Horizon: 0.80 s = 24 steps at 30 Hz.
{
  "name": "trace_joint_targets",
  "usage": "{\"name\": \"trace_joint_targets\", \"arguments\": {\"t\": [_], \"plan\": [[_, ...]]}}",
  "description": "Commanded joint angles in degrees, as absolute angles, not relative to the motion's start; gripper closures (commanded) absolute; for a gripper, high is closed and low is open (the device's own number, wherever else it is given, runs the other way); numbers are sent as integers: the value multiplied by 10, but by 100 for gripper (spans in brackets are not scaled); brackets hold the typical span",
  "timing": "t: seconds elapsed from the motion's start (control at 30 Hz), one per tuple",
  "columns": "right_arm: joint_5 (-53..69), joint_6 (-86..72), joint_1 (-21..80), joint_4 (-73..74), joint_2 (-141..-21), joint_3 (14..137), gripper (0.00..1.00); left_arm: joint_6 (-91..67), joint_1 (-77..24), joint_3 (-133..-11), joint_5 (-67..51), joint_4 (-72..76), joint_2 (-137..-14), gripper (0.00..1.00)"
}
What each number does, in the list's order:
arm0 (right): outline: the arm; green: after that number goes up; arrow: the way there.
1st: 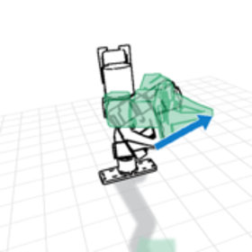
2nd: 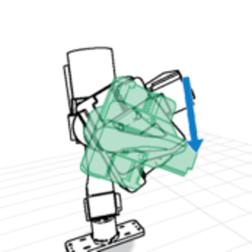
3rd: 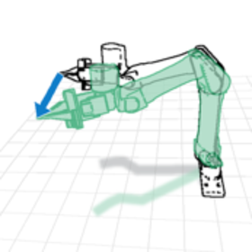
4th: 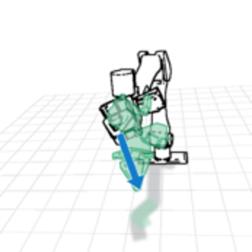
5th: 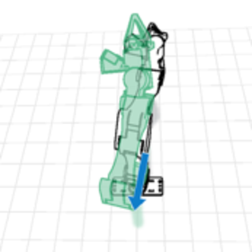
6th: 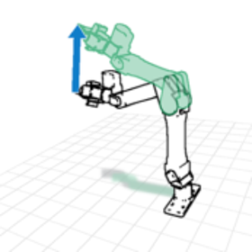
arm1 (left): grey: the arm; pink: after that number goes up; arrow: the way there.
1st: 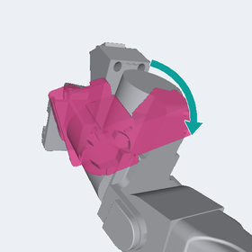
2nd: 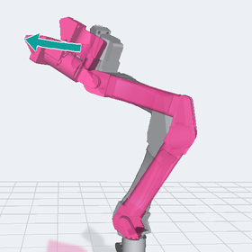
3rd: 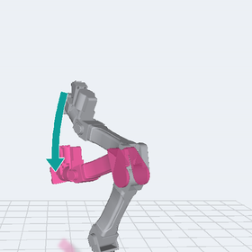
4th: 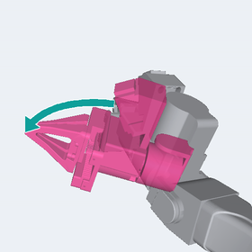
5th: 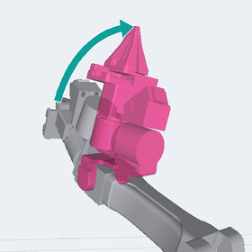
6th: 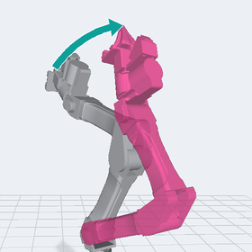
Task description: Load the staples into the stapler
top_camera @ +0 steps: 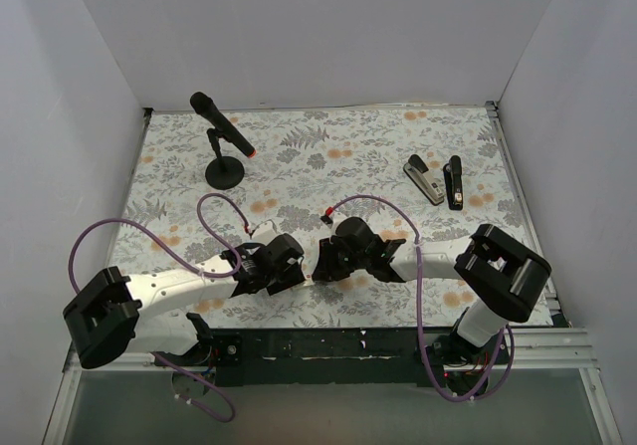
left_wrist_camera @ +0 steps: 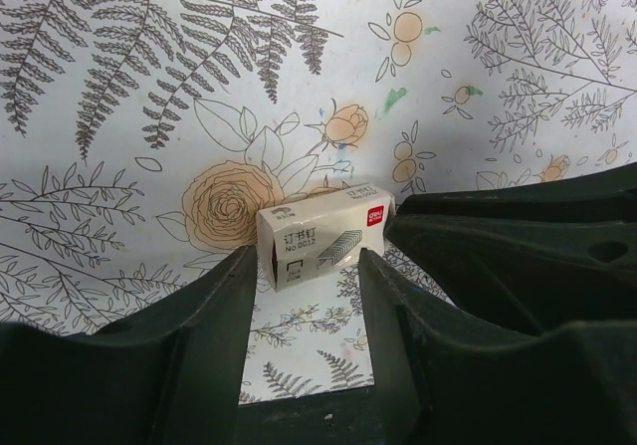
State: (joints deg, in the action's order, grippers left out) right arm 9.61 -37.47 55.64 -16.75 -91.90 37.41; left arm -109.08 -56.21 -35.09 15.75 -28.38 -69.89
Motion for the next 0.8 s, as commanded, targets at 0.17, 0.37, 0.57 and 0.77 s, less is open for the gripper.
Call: {"name": "trace_joint_targets", "arguments": {"t": [0.17, 0.37, 0.57, 0.77], "plan": [[103, -373, 561, -172, -928, 400, 84, -1084, -560, -345, 148, -269, -712, 56], [96, -363, 561, -156, -925, 410, 95, -1080, -560, -347, 149, -265, -713, 56], [68, -352, 565, -128, -916, 420, 99, -1089, -559, -345, 150, -264, -704, 57], [12, -340, 574, -77, -910, 438, 99, -1139, -559, -328, 157, -254, -657, 52]]}}
